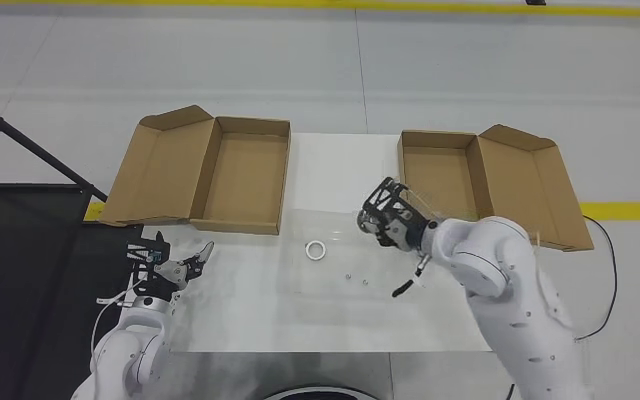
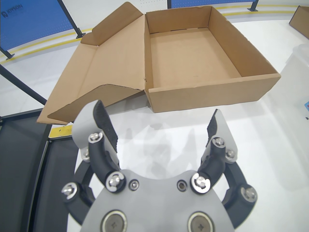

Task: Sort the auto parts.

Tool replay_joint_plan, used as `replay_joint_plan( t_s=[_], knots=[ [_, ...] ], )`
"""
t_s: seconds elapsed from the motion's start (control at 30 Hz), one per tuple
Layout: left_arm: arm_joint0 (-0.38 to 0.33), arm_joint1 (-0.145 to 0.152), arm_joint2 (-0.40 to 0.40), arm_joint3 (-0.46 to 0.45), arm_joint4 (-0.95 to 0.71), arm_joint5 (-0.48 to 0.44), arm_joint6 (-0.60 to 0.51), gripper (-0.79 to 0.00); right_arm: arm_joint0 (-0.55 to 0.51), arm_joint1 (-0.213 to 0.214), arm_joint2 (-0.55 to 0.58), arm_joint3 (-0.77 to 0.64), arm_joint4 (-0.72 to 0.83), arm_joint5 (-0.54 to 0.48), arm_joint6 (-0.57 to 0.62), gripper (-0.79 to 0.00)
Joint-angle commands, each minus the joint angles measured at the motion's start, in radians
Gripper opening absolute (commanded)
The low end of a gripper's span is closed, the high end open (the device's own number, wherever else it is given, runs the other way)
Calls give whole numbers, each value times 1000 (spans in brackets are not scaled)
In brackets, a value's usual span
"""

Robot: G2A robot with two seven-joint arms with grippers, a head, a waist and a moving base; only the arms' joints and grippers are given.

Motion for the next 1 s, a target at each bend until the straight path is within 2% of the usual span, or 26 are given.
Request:
replay_joint_plan(
  t_s=[0.0,0.2,0.67,0.97],
  knots=[
    [0,0,0,0,0,0,0,0,-14,5,32,-3,37,-35,-44,-785],
    [0,0,0,0,0,0,0,0,-65,21,116,-12,100,-113,-143,-785],
    [0,0,0,0,0,0,0,0,-73,22,125,-11,102,-104,-151,-785],
    [0,0,0,0,0,0,0,0,-102,26,185,-1,185,-70,-319,-785]
  ],
)
